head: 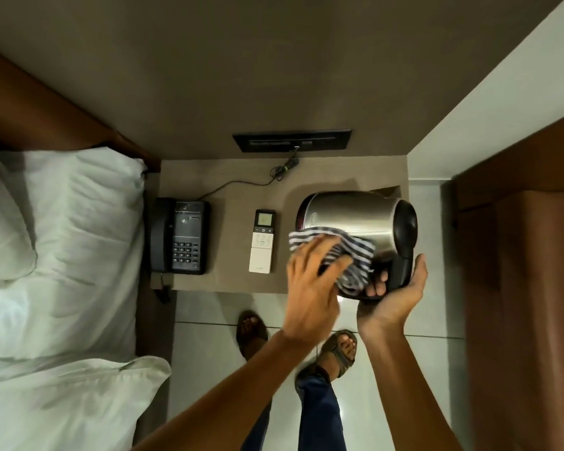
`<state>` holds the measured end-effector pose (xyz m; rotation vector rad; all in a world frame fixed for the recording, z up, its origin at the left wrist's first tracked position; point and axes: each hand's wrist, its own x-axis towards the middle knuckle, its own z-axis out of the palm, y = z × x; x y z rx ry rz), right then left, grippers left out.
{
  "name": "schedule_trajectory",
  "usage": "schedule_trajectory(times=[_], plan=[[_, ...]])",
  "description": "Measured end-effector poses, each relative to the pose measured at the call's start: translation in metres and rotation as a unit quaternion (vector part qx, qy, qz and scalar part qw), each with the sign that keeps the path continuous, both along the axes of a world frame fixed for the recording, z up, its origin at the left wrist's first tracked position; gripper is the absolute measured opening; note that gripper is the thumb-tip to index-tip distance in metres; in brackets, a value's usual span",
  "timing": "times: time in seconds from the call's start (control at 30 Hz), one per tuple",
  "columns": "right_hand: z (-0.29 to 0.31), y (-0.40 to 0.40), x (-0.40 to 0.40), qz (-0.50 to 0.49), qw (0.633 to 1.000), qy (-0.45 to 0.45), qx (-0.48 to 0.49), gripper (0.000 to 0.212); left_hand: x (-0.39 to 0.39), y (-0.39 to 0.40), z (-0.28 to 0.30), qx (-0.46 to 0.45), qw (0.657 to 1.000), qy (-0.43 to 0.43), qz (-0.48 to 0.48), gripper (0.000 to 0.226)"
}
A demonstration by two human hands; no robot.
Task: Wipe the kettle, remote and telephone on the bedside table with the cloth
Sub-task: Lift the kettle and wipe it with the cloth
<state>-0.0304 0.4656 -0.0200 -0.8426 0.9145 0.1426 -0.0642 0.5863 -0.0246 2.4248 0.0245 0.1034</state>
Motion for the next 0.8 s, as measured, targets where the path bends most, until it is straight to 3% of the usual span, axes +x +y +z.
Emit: schedule_trajectory(times=[0.1,0.13,0.23,0.27,0.33,0.4,0.47,0.6,0.67,0.73,0.8], plan=[[-0.002,-0.003,0.002,0.027,0.999,0.015,-0.03,0.057,0.026,0.003,0.003,-0.092,0.979,0.054,0.175,0.045],[-0.002,-0.002,0.002,0.029,0.999,0.013,-0.022,0.057,0.037,-0.006,0.01,-0.077,0.984,0.039,0.153,0.045],[-0.003,-0.005,0.004,0.013,0.999,-0.021,0.025,0.061,0.026,-0.022,0.006,0.004,0.997,-0.049,-0.065,0.048],[-0.002,-0.006,0.004,0.014,0.999,-0.019,0.024,0.06,0.017,-0.015,0.004,0.005,0.995,-0.052,-0.083,0.048],[-0.003,-0.008,0.001,0.028,1.0,0.002,-0.01,0.059,0.013,0.0,0.001,-0.031,0.999,-0.017,-0.013,0.047],[-0.006,-0.007,-0.005,0.041,0.998,0.023,-0.04,0.061,0.035,0.004,0.007,-0.093,0.987,0.056,0.12,0.038],[-0.01,-0.005,-0.01,0.035,0.998,0.025,-0.043,0.06,0.066,-0.001,0.017,-0.114,0.978,0.075,0.16,0.036],[-0.017,-0.015,-0.016,0.032,0.999,0.009,-0.029,0.064,0.059,-0.006,0.012,-0.059,0.997,-0.022,-0.035,0.044],[-0.019,-0.022,-0.022,0.059,0.996,0.009,-0.064,0.066,0.047,0.01,0.005,-0.103,0.994,0.036,-0.01,0.042],[-0.02,-0.024,-0.029,0.085,0.991,0.006,-0.104,0.065,0.063,0.02,0.003,-0.138,0.975,0.144,0.1,0.038],[-0.02,-0.02,-0.029,0.079,0.991,0.0,-0.109,0.065,0.089,0.019,0.009,-0.15,0.963,0.173,0.141,0.041]])
